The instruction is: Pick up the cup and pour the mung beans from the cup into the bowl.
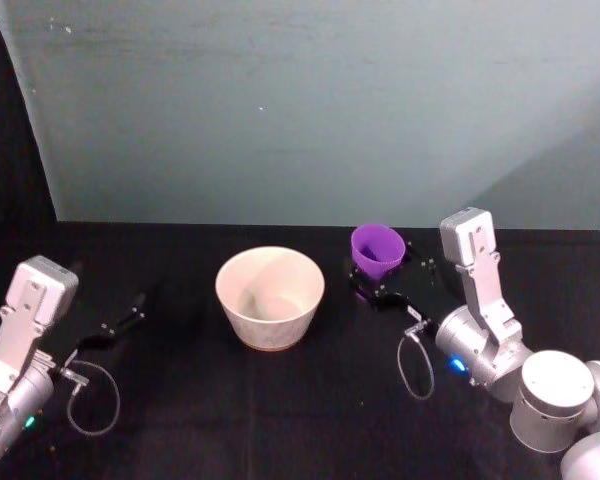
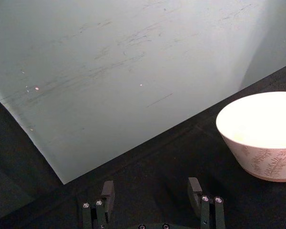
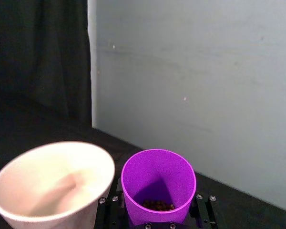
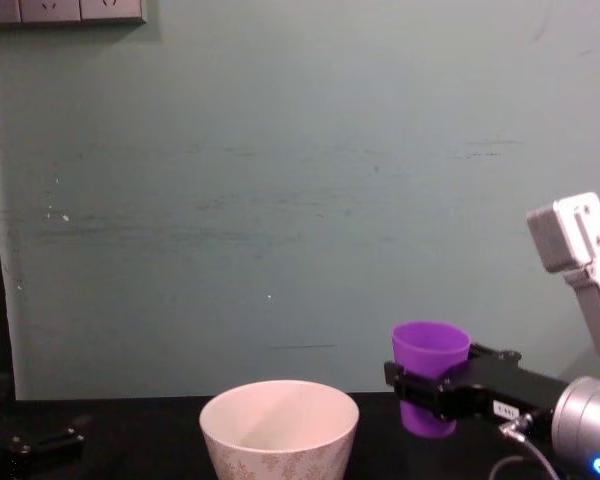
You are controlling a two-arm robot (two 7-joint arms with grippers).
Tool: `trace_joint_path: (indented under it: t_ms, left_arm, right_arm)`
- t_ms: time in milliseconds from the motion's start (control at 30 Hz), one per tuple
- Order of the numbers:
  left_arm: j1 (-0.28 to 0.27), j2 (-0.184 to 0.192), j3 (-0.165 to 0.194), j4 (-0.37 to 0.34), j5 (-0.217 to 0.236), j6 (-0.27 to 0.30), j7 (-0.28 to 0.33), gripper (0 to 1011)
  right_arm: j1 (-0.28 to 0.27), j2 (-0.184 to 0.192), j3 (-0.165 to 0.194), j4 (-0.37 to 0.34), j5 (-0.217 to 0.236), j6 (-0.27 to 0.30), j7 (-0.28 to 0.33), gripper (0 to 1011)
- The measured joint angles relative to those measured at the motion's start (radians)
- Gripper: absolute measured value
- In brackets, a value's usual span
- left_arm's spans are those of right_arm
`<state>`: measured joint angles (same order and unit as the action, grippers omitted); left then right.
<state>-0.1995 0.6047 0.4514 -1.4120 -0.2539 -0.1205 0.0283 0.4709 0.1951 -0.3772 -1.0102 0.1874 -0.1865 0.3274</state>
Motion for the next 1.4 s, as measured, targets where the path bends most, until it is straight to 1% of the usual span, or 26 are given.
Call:
trace_joint_path:
  t_ms: [100, 433, 533, 1400]
  left_arm:
    - [0.0, 0.0, 0.0, 0.0, 0.0, 0.0, 0.0, 1011]
    - [0.0, 0.0, 0.0, 0.0, 0.0, 0.0, 0.0, 1012]
    - [0.0, 0.0, 0.0, 0.0, 0.0, 0.0, 0.0, 1011]
    - [0.0, 0.0, 0.0, 0.0, 0.0, 0.0, 0.0, 1011]
  right_arm:
    - [-0.016, 0.0, 0.013, -0.046, -0.007, 0.002, -0.009, 724]
    - [-0.031, -0.007, 0.034, -0.103, -0.031, 0.006, -0.012, 724]
    - [-0.033, -0.009, 0.035, -0.104, -0.049, 0.004, -0.02, 723]
    - [-0.032, -0.008, 0.034, -0.105, -0.039, 0.004, -0.017, 723]
